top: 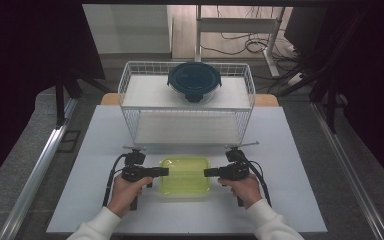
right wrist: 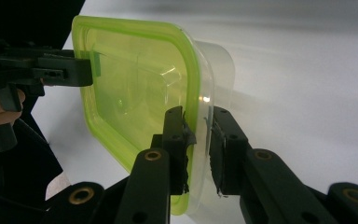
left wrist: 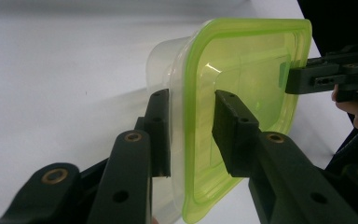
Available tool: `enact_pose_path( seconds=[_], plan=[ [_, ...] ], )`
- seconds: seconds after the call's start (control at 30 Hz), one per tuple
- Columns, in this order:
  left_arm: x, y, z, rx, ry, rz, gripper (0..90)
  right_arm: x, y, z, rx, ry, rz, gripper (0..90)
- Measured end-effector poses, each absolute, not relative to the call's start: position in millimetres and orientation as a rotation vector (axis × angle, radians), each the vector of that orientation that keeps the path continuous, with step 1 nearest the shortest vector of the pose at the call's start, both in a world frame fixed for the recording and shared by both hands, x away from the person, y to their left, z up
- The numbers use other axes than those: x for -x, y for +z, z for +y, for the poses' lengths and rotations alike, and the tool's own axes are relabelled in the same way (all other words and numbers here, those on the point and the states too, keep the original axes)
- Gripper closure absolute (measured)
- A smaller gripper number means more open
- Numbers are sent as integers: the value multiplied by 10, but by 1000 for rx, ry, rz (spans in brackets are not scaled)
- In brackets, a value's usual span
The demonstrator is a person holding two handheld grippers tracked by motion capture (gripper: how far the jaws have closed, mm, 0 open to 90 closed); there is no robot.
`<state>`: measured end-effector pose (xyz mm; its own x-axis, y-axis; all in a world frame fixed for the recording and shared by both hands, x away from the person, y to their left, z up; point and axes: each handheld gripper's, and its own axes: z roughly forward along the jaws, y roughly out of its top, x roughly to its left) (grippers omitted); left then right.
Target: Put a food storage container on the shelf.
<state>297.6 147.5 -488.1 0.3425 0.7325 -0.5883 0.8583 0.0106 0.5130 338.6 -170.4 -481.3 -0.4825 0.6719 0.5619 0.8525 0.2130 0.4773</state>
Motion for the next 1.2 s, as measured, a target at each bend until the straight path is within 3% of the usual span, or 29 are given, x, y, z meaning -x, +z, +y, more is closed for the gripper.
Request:
enact_pose_path(
  seconds=[1.2],
  plan=[
    [-2828, -4525, 1541, -1723, -51, 1320, 751, -3220, -4415, -1691, 1347, -1296, -2373, 761]
  ],
)
